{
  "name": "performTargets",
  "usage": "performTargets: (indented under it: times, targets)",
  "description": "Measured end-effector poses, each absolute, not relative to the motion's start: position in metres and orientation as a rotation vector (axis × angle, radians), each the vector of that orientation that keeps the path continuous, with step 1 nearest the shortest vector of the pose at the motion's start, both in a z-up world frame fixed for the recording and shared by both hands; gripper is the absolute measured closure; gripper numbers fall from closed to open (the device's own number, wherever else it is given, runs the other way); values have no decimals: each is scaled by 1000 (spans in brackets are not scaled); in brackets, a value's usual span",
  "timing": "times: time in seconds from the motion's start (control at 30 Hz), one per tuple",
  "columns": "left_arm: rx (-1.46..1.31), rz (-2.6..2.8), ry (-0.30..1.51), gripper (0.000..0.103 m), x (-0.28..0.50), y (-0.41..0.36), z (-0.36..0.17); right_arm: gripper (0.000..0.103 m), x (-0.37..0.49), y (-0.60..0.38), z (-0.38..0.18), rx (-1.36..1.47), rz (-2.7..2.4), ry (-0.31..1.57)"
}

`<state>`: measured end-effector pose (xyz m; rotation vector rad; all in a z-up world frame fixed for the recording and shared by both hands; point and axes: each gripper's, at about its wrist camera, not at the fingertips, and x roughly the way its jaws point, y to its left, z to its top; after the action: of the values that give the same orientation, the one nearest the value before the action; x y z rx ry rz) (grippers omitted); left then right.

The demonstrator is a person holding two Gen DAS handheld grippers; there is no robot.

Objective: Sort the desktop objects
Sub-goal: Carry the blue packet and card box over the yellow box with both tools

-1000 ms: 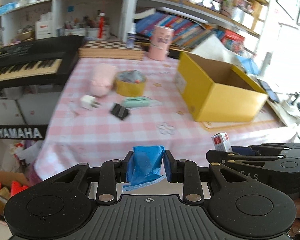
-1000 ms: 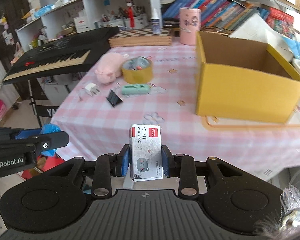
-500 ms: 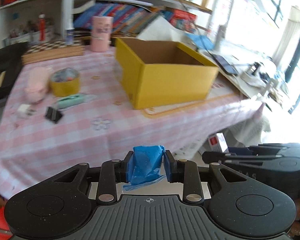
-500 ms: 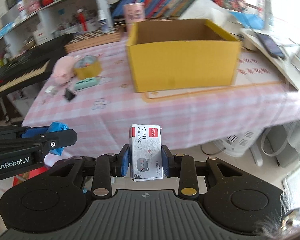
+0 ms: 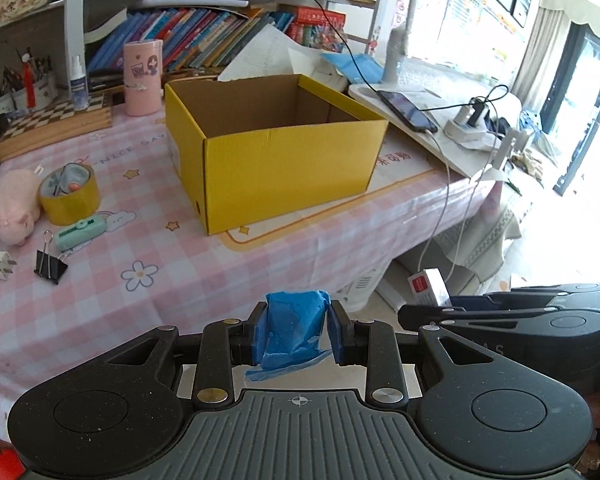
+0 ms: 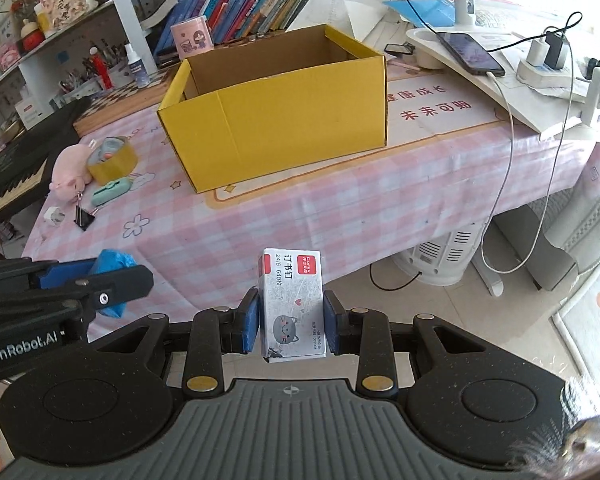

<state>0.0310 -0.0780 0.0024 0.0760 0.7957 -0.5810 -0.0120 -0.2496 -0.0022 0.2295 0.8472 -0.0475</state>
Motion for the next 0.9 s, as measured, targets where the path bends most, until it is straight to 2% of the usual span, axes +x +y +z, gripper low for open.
performTargets:
  times: [0.57,0.9]
  targets:
    - [91,-472,751,74,71,-110,15,73,45,-278,-6,214,62,884]
    - [79,-408,603,74,124,-145,45,73,95,-308,29,83,96,716]
